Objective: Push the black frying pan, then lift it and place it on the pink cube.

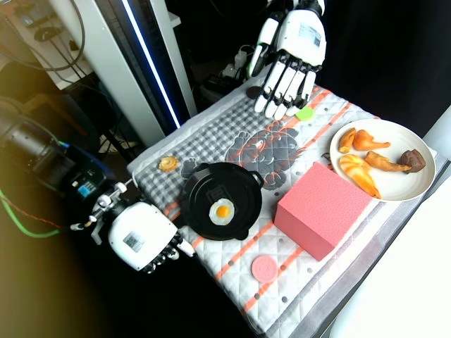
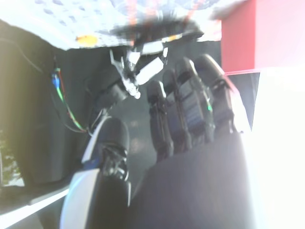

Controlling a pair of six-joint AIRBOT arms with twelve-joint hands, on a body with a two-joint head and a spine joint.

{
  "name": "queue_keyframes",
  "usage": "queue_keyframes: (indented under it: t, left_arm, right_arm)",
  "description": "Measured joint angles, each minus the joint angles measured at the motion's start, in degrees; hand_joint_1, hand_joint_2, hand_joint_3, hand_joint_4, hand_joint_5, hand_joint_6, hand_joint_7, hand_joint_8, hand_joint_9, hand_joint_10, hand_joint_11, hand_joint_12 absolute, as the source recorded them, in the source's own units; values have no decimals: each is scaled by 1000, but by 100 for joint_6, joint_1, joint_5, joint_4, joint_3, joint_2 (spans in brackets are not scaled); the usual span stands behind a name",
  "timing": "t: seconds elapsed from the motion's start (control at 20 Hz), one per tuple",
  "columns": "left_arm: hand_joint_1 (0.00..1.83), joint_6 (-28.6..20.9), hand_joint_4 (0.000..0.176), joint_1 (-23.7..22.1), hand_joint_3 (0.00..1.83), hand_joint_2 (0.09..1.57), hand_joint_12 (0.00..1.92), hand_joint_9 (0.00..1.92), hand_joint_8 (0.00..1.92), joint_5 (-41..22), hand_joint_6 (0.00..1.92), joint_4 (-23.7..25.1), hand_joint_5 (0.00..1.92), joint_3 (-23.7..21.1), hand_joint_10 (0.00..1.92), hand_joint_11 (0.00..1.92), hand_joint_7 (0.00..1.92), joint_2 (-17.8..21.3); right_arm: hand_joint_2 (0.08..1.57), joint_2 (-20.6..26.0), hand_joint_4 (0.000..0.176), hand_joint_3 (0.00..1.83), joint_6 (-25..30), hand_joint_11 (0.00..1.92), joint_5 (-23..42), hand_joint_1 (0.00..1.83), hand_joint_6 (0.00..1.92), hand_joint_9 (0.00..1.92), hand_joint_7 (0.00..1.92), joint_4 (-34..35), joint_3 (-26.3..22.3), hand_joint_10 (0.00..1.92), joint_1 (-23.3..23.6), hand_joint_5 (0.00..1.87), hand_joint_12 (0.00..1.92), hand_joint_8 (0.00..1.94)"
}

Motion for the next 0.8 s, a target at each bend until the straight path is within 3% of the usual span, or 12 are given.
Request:
queue_keyframes:
  t: [0.1, 0.15, 0.2, 0.4, 0.5, 0.55, 0.6, 0.65, 0.8]
  left_arm:
    - [400, 212, 0, 74, 0, 1451, 1268, 486, 1, -4, 5, -286, 550, 0, 39, 0, 498, 22]
    - [285, 343, 22, 122, 11, 1485, 1208, 443, 0, -22, 0, -472, 416, 0, 22, 0, 428, 22]
    - [266, 452, 28, 201, 9, 1493, 1212, 450, 2, -79, 0, -647, 376, 0, 26, 0, 421, 22]
    - [135, 691, 43, 396, 7, 1530, 1246, 469, 1, -109, 4, -1008, 337, 33, 44, 0, 431, 22]
    - [187, 691, 8, 396, 1, 1532, 1284, 471, 6, -142, 23, -1062, 396, 48, 49, 0, 453, 22]
    - [261, 693, 6, 396, 0, 1514, 1284, 468, 6, -136, 33, -1032, 428, 46, 49, 0, 458, 22]
    - [288, 695, 16, 396, 0, 1504, 1279, 463, 4, -136, 28, -1019, 424, 46, 50, 0, 454, 22]
    - [315, 699, 9, 396, 0, 1501, 1280, 472, 6, -140, 26, -1025, 427, 48, 56, 0, 465, 22]
    - [293, 704, 9, 431, 1, 1509, 1296, 455, 2, -153, 25, -1062, 438, 46, 56, 0, 462, 22]
  right_arm:
    - [1360, 103, 0, 25, -24, 1520, 376, 1317, 1921, 1530, 1454, 48, -227, 1921, -42, 1279, 1921, 1941]
    - [1369, 177, 0, 24, -24, 1515, 693, 1289, 1921, 1530, 1453, 24, -363, 1921, -122, 1285, 1921, 1941]
    - [1384, 210, 0, 28, -7, 1516, 933, 1243, 1921, 1535, 1455, 7, -450, 1921, -170, 1280, 1921, 1941]
    - [1393, 319, 0, 14, 9, 1609, 1744, 1279, 1921, 1611, 1490, -155, -857, 1921, -195, 1261, 1921, 1941]
    - [1394, 391, 0, 10, 26, 1648, 2107, 1274, 1921, 1650, 1529, -262, -1005, 1921, -262, 1270, 1921, 1941]
    - [1387, 439, 0, 5, 28, 1652, 2269, 1267, 1921, 1654, 1533, -258, -1073, 1921, -339, 1269, 1921, 1941]
    - [1388, 463, 0, 5, 66, 1665, 2365, 1247, 1921, 1661, 1530, -245, -1108, 1921, -393, 1246, 1921, 1941]
    - [1397, 544, 0, 8, 245, 1683, 2522, 1235, 1921, 1674, 1535, -262, -1178, 1921, -472, 1213, 1921, 1941]
    - [1378, 734, 0, 0, 435, 1681, 3106, 1273, 1921, 1672, 1530, -544, -1381, 1921, -564, 1203, 1921, 1941]
